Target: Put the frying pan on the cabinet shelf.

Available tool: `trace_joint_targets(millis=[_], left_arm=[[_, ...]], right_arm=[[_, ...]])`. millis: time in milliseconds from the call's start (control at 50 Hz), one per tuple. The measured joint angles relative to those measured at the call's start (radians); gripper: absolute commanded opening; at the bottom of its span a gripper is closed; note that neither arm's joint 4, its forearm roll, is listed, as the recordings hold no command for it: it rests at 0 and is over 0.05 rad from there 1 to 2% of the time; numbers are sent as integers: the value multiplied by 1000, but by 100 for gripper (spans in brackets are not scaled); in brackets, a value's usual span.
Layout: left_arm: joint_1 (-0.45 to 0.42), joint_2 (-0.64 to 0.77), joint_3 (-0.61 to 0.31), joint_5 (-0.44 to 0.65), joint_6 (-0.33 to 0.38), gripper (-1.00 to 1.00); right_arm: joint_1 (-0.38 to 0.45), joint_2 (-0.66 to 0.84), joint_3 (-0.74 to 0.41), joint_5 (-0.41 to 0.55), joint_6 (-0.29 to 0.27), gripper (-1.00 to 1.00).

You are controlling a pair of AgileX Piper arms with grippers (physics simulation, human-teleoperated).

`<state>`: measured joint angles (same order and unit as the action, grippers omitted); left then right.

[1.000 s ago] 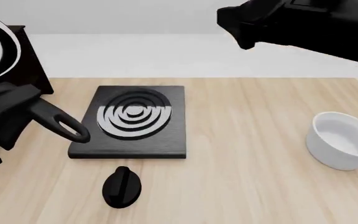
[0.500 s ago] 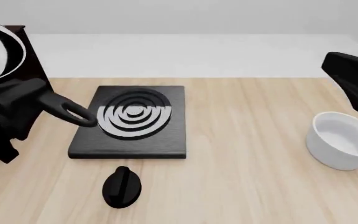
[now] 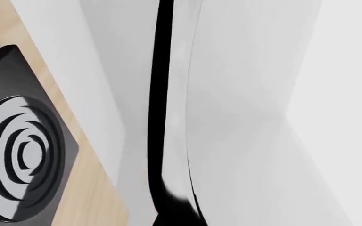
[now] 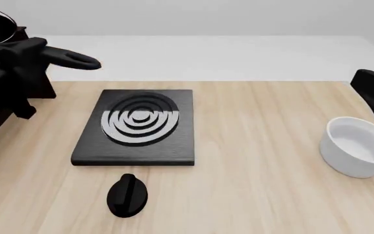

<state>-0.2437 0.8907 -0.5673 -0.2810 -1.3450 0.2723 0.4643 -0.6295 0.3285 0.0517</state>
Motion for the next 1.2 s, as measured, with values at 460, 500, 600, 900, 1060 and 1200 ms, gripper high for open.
trace_joint_targets(millis=[460,500,600,900,1060,1200], left_arm=[[112,253,-98,-217,-163,-100],[122,271,-109,-226,-171,-100],[147,313,-130,-254,-191,-100],[226,421,-167,-327,-241,-100],[269,469,-174,-363,-262,-100],[302,513,-186,-385,-287,-100]], right_arm=[[1,26,-6,7,-19,100],[2,29,-6,7,-20,100],[4,36,-7,7,-20,100],[11,53,-8,7,-16,100],[5,56,-7,12,-6,100],[1,59,-8,16,-4,100]])
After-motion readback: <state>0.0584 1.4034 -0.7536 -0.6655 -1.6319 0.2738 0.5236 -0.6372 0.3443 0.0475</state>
